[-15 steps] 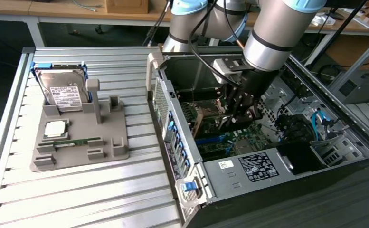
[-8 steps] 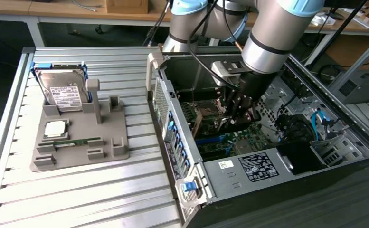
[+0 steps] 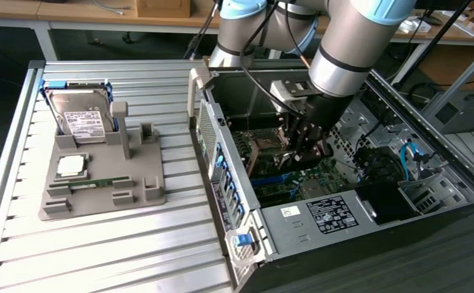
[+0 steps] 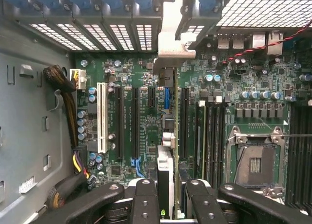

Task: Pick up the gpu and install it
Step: 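Insert the gpu into the slot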

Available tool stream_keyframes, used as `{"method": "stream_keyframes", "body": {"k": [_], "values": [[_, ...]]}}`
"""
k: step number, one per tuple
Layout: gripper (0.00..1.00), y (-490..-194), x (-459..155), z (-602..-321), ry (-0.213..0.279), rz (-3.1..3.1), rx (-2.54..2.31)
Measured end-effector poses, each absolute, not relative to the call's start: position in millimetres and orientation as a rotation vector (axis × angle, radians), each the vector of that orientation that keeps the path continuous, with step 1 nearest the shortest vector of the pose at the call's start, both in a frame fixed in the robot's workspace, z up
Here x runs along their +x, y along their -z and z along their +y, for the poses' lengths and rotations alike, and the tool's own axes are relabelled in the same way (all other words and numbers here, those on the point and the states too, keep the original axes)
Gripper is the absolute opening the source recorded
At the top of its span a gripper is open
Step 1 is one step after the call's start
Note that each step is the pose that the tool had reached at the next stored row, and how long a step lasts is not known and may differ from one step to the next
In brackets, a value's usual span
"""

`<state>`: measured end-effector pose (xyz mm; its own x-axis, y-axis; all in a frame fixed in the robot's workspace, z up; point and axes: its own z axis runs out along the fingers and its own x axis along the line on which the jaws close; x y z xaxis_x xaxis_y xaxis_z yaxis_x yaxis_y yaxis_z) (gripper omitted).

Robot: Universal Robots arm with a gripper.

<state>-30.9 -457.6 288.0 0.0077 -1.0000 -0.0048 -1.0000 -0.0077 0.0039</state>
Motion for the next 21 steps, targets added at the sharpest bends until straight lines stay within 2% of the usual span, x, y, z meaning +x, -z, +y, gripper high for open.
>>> {"method": "stream_keyframes", "body": {"k": [21], "values": [[0.27, -281.7, -34.8, -458.7, -0.010, 2.213, -2.229]]}}
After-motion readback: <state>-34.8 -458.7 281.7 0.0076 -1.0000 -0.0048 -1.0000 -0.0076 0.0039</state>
